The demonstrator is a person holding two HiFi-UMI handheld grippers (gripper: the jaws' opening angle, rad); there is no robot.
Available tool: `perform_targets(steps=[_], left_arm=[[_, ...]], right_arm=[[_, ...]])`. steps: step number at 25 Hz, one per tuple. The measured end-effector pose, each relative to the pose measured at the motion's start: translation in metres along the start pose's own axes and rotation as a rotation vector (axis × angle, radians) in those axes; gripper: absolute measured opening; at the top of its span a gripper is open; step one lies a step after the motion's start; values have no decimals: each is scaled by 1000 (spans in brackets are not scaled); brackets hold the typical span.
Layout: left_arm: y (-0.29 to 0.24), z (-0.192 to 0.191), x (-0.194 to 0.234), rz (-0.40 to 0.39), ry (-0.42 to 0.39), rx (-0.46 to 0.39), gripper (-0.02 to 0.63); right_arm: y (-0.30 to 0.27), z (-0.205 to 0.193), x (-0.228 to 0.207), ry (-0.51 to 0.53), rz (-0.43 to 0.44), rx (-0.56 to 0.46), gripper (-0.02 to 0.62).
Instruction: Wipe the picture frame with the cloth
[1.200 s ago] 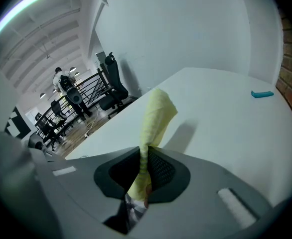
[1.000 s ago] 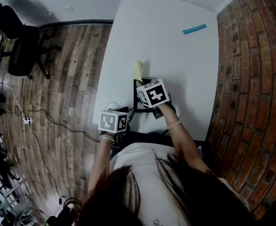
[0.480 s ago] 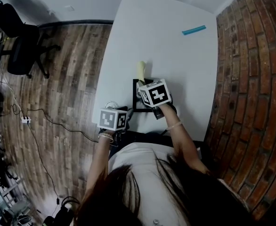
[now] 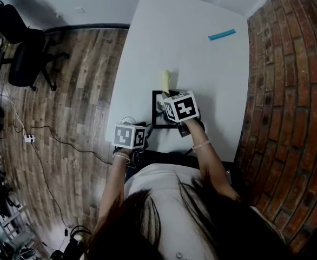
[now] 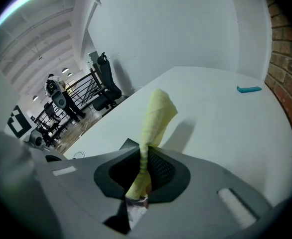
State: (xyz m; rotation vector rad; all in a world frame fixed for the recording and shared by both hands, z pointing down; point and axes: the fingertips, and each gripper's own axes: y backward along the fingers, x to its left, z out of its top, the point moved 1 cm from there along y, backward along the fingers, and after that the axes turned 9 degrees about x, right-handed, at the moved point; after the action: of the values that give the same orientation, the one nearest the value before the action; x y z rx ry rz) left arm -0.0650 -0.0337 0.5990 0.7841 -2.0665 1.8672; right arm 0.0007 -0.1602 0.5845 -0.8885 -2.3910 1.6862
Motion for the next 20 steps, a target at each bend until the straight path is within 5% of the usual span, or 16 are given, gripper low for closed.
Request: perform_targets(steps=[20], left_arm=[[2, 0, 0, 4, 7, -16, 110]], right_arm=[[8, -6, -10, -31, -14, -11, 38]])
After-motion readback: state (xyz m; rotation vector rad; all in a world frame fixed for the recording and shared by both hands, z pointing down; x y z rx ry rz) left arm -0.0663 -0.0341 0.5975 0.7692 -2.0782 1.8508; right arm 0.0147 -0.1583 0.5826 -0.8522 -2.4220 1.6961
